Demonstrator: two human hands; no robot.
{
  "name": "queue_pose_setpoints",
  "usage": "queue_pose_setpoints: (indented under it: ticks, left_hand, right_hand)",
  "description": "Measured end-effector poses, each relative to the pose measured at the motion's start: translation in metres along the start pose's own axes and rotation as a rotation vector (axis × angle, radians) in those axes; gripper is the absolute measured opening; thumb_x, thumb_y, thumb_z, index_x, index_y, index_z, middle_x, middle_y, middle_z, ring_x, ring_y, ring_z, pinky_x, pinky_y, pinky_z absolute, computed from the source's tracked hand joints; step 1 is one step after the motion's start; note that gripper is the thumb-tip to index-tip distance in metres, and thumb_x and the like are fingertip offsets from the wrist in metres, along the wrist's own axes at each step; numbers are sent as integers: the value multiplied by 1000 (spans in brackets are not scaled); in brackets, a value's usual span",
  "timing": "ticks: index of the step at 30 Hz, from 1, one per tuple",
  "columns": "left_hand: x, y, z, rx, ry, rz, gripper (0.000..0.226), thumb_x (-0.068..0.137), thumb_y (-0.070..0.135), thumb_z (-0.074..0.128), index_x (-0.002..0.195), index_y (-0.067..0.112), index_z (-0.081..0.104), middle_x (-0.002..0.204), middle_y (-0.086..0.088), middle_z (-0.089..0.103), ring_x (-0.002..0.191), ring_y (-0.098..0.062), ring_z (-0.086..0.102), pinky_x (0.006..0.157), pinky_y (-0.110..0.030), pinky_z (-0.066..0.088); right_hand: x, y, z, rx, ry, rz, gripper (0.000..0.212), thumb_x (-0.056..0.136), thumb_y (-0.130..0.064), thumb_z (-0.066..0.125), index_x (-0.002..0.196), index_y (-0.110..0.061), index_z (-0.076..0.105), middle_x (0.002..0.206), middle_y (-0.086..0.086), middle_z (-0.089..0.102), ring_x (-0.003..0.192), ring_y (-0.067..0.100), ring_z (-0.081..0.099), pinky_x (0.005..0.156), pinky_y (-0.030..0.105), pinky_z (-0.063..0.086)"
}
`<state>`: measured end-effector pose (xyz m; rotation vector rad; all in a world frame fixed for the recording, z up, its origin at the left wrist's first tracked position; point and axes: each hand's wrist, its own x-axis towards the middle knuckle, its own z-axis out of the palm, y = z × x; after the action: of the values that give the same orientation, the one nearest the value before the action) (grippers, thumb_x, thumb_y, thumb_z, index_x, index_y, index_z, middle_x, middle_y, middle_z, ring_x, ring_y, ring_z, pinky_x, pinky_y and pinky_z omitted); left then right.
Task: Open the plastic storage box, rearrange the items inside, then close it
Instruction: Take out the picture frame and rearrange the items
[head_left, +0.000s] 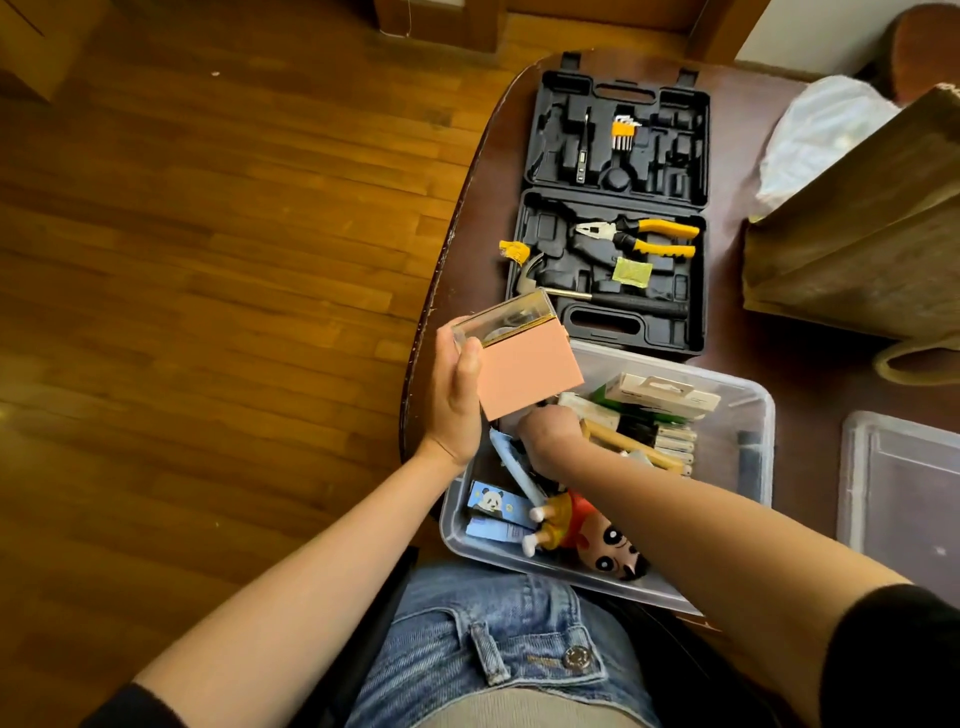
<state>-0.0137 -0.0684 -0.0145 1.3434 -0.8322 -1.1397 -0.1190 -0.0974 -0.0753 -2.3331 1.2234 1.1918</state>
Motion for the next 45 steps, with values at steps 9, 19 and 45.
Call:
queue_pose_setpoints:
  ticks: [9,19,45]
  left_hand:
    - [1,0,0,16,-9,11,39,83,54,36,109,26,46,103,1,57,94,-6,58,75,-22,48]
    - [-5,-1,4,60,-48,62,37,84,50,37,106,22,45,97,6,56,85,4,57,68,-14,47]
    - [-25,-19,-2,1251,-391,450,66,72,69,51,126,32,52,114,4,54,114,-17,48,114,-46,14]
  right_hand:
    - [-1,19,-4,-21,-22,-149,37,89,-17,59,126,-20,54,122,2,59,110,22,58,79,28,46]
    - [-14,23,18,44,151,-101,15,89,-12,54,100,-11,65,103,6,67,94,26,64,64,30,42]
    - [-90,125,50,-31,23,214,24,87,-3,50,106,-10,64,108,5,66,99,24,64,69,28,47]
